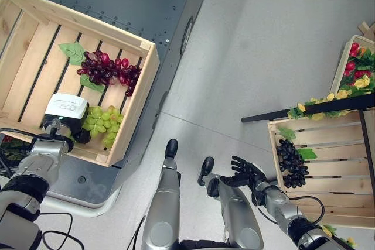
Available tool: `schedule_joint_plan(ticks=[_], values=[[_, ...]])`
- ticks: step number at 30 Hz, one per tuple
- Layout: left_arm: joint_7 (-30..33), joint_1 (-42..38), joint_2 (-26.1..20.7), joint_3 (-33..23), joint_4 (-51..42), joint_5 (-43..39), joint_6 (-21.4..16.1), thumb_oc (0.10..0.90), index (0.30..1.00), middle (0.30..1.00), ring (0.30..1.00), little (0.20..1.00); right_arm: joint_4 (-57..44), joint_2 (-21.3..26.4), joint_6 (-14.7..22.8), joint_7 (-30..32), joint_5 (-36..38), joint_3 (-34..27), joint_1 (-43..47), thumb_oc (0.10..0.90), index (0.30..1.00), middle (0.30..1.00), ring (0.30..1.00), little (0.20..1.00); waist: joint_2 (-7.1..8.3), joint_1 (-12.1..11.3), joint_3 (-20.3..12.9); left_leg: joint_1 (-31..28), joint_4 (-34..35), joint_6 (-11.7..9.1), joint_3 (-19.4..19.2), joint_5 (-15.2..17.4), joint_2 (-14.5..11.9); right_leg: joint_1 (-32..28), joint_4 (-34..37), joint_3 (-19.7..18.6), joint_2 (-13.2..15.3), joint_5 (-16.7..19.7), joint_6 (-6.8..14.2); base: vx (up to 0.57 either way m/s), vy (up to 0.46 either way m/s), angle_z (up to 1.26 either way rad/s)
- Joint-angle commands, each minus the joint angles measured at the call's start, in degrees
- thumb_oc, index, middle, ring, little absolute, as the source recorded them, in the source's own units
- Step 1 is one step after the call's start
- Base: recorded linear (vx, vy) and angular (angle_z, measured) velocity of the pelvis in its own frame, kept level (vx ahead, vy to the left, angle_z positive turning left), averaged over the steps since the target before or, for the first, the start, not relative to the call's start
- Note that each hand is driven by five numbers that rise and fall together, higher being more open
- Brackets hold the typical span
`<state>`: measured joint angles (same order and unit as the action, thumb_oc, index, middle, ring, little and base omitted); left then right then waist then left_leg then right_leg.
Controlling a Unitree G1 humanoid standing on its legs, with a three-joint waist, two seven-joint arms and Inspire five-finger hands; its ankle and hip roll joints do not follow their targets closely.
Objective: Pick up the fruits from the basket on one side to the basket on the other side
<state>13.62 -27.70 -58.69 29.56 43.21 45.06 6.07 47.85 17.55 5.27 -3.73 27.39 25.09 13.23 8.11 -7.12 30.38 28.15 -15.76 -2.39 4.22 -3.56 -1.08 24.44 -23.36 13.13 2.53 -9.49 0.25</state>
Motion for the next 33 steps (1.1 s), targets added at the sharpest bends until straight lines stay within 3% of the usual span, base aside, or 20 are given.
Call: schedule_joint_plan(ticks=[1,14,21,25,33], values=[[4.4,-0.6,1.9,-1.8,0.1,-1.2,1.3,0.4,0.3,0.3,0.3,0.3,-3.3,5.0,1.4,1.2,-0.6,-1.0,-1.5,0.8,0.9,0.9,0.9,0.9,-2.33,1.6,-0.6,-0.1,-2.5,2.9,-3.6,5.2,3.7,-2.1,3.1,0.4,-1.6,2.9,0.8,0.0,0.0,0.0],[13.2,-1.7,2.3,-3.5,-0.8,-7.6,-5.2,0.4,0.3,0.3,0.3,0.3,-3.5,4.3,1.8,1.6,-0.5,-0.9,-1.7,0.8,0.9,0.9,0.9,0.9,-2.25,1.1,-0.6,-2.5,-0.4,3.3,-3.0,5.1,4.1,-3.6,4.1,0.5,-1.6,3.1,1.1,0.0,-0.005,0.0],[16.5,1.9,0.4,-7.6,-5.8,-6.6,-4.4,0.4,0.3,0.3,0.3,0.3,-4.5,4.3,3.7,1.6,0.1,-1.9,-2.9,0.8,0.9,0.9,0.9,0.9,-3.39,0.1,-0.6,-8.2,2.8,3.2,-1.8,4.9,4.8,-9.0,7.3,0.9,-1.3,3.2,1.4,0.01,-0.05,0.01],[17.1,7.6,-1.6,-12.3,-11.8,-5.5,-4.5,0.4,0.3,0.3,0.3,0.3,-9.5,4.8,3.7,1.2,-0.7,-3.2,-5.1,0.8,0.9,0.9,0.9,0.9,-4.89,-0.2,-2.5,-12.7,5.8,2.8,-1.1,4.5,5.2,-13.5,10.9,1.1,-0.6,3.7,1.9,0.06,-0.034,0.02],[14.9,23.2,-6.1,-25.1,-25.5,-1.2,-3.7,0.4,0.3,0.3,0.3,0.3,-26.1,5.7,4.5,-1.2,2.5,-5.9,-11.1,0.8,0.9,0.9,0.9,0.9,-7.23,-0.8,-9.6,-19.6,11.6,2.6,1.1,3.6,6.0,-20.8,18.0,1.3,0.1,5.7,3.1,0.08,-0.041,0.03]])
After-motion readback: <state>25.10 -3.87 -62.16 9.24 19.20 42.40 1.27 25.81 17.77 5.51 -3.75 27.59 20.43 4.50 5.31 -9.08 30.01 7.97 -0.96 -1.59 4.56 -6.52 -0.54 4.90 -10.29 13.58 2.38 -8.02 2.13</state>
